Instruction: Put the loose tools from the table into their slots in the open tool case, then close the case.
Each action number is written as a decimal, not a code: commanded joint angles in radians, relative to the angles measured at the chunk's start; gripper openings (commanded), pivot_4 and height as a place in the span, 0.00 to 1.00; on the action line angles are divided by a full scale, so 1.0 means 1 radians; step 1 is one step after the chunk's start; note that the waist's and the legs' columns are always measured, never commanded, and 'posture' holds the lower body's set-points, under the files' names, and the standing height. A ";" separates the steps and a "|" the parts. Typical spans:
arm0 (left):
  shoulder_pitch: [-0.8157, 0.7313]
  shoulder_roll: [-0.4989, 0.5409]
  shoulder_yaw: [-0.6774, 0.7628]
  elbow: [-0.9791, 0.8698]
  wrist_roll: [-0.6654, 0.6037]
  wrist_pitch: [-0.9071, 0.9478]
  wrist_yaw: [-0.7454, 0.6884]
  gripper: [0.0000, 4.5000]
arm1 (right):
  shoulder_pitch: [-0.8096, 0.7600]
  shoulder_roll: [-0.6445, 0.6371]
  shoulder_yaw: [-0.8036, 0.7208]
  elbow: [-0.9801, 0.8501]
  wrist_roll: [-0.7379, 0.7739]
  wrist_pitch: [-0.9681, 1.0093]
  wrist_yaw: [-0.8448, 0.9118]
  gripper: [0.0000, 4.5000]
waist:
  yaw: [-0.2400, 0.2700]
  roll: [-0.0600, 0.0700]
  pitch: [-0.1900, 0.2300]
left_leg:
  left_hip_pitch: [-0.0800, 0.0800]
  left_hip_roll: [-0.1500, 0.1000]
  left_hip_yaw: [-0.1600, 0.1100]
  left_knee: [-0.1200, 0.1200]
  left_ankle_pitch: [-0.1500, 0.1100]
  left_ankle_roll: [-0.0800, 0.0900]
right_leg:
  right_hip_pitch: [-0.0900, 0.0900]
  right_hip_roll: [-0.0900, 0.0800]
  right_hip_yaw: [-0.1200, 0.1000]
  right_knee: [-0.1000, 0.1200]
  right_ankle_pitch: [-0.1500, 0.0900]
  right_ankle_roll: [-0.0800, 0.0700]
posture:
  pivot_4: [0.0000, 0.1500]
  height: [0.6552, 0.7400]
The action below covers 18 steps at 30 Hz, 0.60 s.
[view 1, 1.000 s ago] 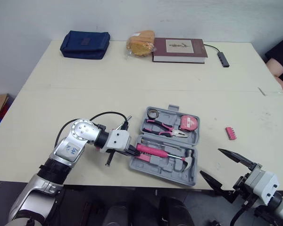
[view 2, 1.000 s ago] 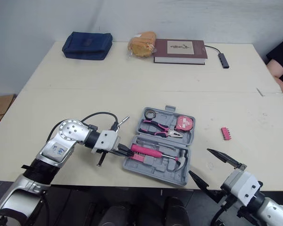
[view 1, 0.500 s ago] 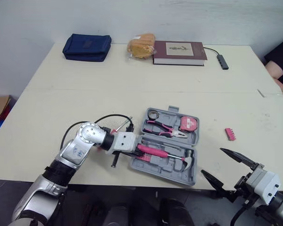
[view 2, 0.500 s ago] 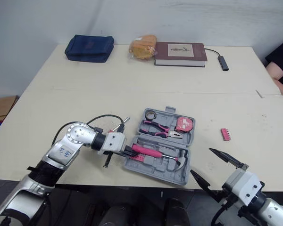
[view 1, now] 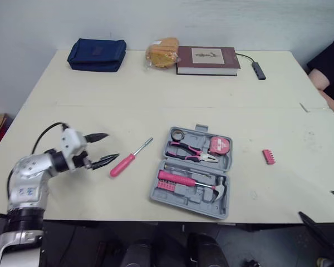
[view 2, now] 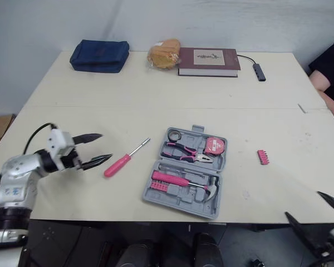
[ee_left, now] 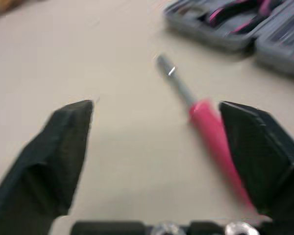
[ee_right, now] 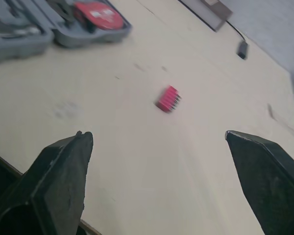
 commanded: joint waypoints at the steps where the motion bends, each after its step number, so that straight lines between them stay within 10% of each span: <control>1: 0.052 0.061 0.116 0.089 -0.001 -0.071 0.048 0.99 | -0.020 0.020 -0.069 0.095 0.028 -0.075 -0.011 1.00 | 0.000 0.000 0.000 | 0.000 0.000 0.000 0.000 -0.001 0.000 | 0.000 0.000 0.000 0.000 0.000 0.000 | 1.00 1.00; 9: 0.167 0.153 0.252 0.290 -0.045 -0.085 0.048 0.99 | -0.028 0.099 -0.117 0.442 -0.031 -0.261 -0.083 1.00 | 0.002 0.004 0.001 | 0.000 0.002 0.003 -0.002 -0.010 -0.005 | -0.002 0.001 0.000 -0.003 -0.002 -0.003 | 1.00 1.00; 18: 0.082 0.050 0.172 0.116 -0.087 -0.026 0.035 0.99 | -0.161 0.066 -0.092 0.487 0.047 -0.183 -0.183 1.00 | -0.022 0.002 -0.001 | 0.003 0.003 0.005 -0.001 -0.008 -0.007 | -0.001 0.000 0.004 0.000 -0.001 -0.002 | 1.00 1.00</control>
